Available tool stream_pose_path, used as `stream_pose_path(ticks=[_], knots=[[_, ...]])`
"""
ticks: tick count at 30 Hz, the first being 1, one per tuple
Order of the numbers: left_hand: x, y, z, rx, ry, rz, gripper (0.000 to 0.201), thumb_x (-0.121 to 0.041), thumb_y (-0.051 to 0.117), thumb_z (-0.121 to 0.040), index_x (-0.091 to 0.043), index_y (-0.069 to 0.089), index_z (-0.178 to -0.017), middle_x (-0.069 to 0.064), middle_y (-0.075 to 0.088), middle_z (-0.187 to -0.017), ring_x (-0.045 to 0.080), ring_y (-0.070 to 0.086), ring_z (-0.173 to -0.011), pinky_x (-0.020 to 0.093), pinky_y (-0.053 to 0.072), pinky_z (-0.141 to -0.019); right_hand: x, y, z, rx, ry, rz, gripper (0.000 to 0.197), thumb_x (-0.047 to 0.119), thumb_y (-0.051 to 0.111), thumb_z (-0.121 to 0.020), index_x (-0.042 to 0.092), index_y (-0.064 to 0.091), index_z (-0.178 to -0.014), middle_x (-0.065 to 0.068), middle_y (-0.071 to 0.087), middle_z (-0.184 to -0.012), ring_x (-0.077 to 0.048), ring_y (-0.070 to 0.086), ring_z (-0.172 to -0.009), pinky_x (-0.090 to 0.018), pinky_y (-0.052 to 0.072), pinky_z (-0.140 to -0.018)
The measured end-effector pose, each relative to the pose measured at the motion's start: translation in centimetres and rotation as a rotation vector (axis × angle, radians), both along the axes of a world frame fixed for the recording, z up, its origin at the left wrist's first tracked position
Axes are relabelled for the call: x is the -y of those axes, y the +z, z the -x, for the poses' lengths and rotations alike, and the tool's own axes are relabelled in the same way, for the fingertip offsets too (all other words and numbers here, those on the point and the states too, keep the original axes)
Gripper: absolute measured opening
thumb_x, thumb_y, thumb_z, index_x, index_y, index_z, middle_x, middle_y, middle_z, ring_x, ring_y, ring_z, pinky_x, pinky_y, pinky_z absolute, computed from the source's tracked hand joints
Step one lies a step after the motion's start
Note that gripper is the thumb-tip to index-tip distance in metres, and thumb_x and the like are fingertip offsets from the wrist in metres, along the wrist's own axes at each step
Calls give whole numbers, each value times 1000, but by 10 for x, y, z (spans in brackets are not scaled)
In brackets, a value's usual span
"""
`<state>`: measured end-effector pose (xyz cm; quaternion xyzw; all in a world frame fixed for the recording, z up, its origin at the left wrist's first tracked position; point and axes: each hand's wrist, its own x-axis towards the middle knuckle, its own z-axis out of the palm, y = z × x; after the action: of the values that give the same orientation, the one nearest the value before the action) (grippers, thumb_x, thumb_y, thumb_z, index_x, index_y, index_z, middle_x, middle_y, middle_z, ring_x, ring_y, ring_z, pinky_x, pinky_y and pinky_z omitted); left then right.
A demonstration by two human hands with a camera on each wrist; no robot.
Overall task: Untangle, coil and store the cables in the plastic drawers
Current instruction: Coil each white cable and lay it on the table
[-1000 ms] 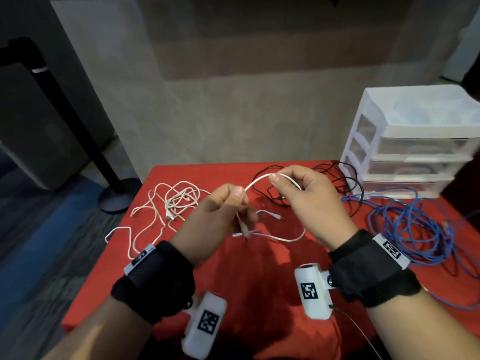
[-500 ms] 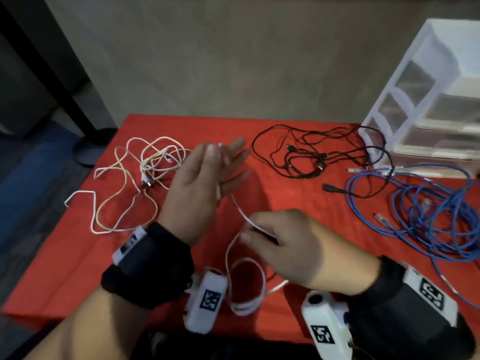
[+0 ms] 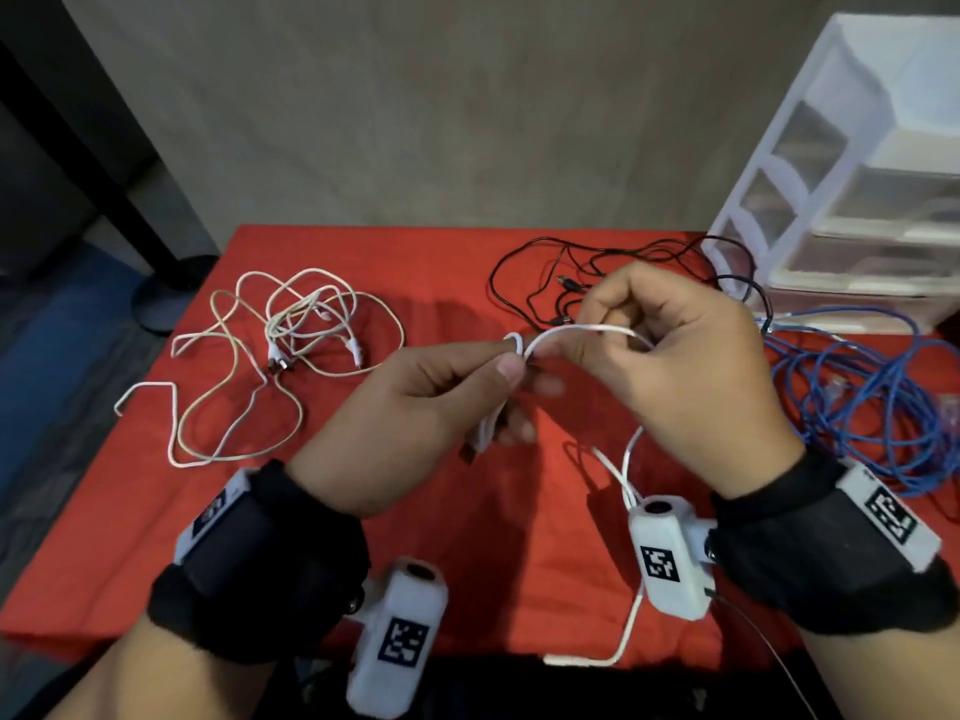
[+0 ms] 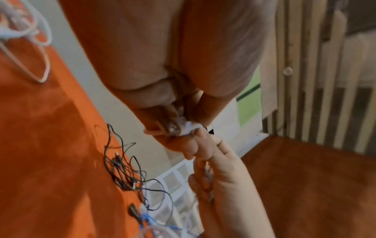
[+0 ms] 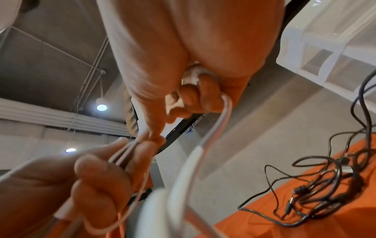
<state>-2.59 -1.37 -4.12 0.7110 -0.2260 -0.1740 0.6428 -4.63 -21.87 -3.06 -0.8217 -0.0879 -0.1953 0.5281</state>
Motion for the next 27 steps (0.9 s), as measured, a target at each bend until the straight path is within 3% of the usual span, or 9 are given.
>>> stream_pose_path(ticks=[3, 6, 10, 13, 15, 19, 23, 26, 27], knots=[[1, -3, 1, -156, -14, 128, 27, -23, 62, -90, -8, 76, -106, 6, 76, -89, 13, 69, -75, 22, 52, -62, 0, 3, 0, 38, 24, -4, 14, 21, 83, -83, 18, 70, -84, -2, 66, -74, -20, 61, -65, -43, 48, -60], [4, -3, 2, -177, 9, 159, 31, -19, 67, -82, 3, 72, -102, 1, 76, -82, 13, 71, -71, 21, 54, -62, 0, -1, -2, 55, 53, -7, 10, 19, 79, -87, 25, 71, -90, 4, 70, -87, -22, 66, -80, -49, 52, -72], [7, -3, 3, -176, 80, 201, 20, -20, 69, -81, -4, 76, -91, 9, 76, -83, 21, 76, -78, 27, 59, -64, -3, -5, -1, -19, 80, -99, 6, 20, 77, -89, 24, 72, -90, -5, 70, -81, -31, 64, -73, -49, 50, -67], [10, -3, 4, -197, 113, 287, 15, -20, 68, -80, -12, 79, -85, 8, 77, -86, 23, 77, -82, 29, 61, -67, -1, -7, 0, -143, 219, -148, 13, 16, 66, -98, 18, 70, -110, 6, 71, -86, -12, 62, -63, -27, 49, -59], [12, 0, 6, -226, 83, 370, 12, -20, 70, -81, -18, 81, -85, 5, 77, -84, 18, 77, -78, 26, 60, -65, -2, -8, 3, -269, 364, -218, 25, 19, 57, -101, 21, 65, -125, 8, 67, -82, -13, 54, -51, -27, 46, -45], [14, 4, 6, -244, 62, 423, 7, -24, 74, -80, -24, 81, -84, 1, 76, -81, 15, 76, -75, 25, 60, -65, -3, -4, 4, -362, 431, -340, 19, 20, 58, -100, 23, 67, -116, 0, 62, -75, -13, 44, -40, -19, 32, -37], [16, -4, -3, -169, 187, 301, 15, -28, 68, -84, -21, 80, -89, 9, 75, -85, 19, 73, -83, 28, 59, -68, 1, -3, 0, -386, 351, -427, 17, 20, 61, -95, 9, 61, -108, -4, 57, -74, -11, 35, -44, -21, 25, -41], [18, -11, -10, -75, 300, 197, 20, -22, 66, -93, -5, 75, -95, 28, 65, -77, 28, 63, -70, 40, 60, -65, -3, -6, 1, -385, 355, -357, 9, 8, 57, -100, 5, 56, -109, -11, 58, -77, -12, 38, -44, -20, 28, -41], [18, -14, -12, 17, 327, 135, 20, -20, 66, -96, -2, 74, -95, 27, 64, -70, 29, 62, -63, 44, 59, -64, -5, -8, 1, -385, 367, -333, 12, 5, 56, -101, 1, 54, -112, -14, 59, -80, -13, 39, -45, -20, 28, -41]])
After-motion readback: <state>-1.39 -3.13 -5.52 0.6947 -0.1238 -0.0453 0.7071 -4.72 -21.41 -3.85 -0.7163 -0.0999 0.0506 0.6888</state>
